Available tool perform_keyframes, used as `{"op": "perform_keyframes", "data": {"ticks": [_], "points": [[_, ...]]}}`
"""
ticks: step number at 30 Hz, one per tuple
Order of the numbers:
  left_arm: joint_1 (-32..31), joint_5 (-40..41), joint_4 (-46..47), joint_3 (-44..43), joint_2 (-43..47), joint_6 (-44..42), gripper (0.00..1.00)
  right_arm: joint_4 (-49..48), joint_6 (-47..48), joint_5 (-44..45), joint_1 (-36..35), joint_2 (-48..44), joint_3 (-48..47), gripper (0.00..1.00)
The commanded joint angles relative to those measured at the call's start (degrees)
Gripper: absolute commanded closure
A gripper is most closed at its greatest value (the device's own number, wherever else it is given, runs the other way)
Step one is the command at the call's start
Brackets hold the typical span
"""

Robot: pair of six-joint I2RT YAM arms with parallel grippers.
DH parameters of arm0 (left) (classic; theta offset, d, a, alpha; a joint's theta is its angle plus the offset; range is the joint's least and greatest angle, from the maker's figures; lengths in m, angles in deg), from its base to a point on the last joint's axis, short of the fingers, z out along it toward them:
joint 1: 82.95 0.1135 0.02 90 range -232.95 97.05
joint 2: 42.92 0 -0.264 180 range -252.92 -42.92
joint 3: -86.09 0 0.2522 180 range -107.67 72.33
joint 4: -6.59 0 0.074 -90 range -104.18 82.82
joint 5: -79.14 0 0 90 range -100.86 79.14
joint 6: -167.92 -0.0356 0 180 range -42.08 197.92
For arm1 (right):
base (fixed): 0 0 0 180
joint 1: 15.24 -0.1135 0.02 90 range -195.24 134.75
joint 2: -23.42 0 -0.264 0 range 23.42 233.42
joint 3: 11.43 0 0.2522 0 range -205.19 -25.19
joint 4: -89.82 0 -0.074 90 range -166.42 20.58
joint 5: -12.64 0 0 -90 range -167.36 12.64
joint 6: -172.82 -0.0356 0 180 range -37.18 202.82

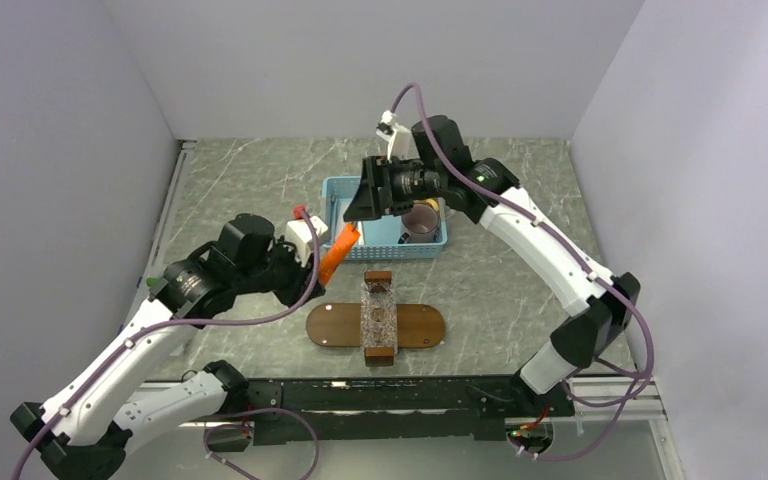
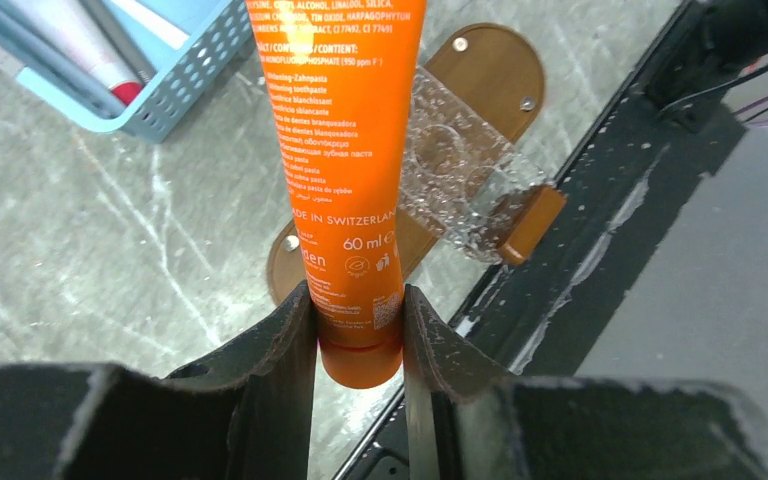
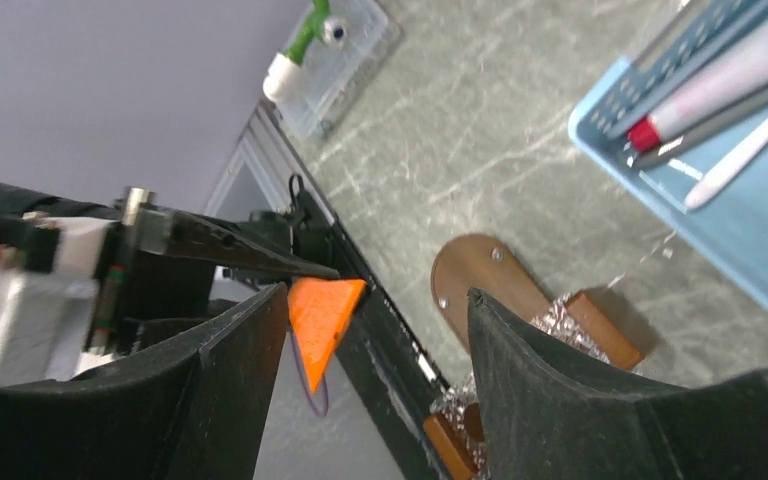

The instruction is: Prepare toiletry sets of a toothbrush and toothpaste on the tray

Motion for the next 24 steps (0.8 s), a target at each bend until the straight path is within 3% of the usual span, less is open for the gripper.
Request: {"op": "perform_keyframes", "data": {"ticks": [1,10,14,18,24], "points": [[-2.99,9.19,-0.93,-3.67,-0.37,-3.18,1.00,4.34,-1.46,-6.10,0.07,1.63,-1.05,0.33],[-7.60,15.74,-1.74,-3.36,-1.57,-3.69,1.00,-2.44,-6.44,-15.52,0.01,2.04,5.09,0.40],[-8.28,16.58,-1.40,-3.35,-1.48,-3.87,1.00,-3.85,-7.90,-16.79,0.00,2.16,7.54,0.45],[-8.68,16.51,-1.59,-3.34,-1.60,-3.83,1.00,-5.47,-9.36,-17.34,-0.02,1.98,9.14,0.58],[-9.07,15.70,-1.84,-3.53,-1.23,-3.66,1.00,-6.86,-10.99,-16.95,0.04,2.07,9.10,0.60]]}}
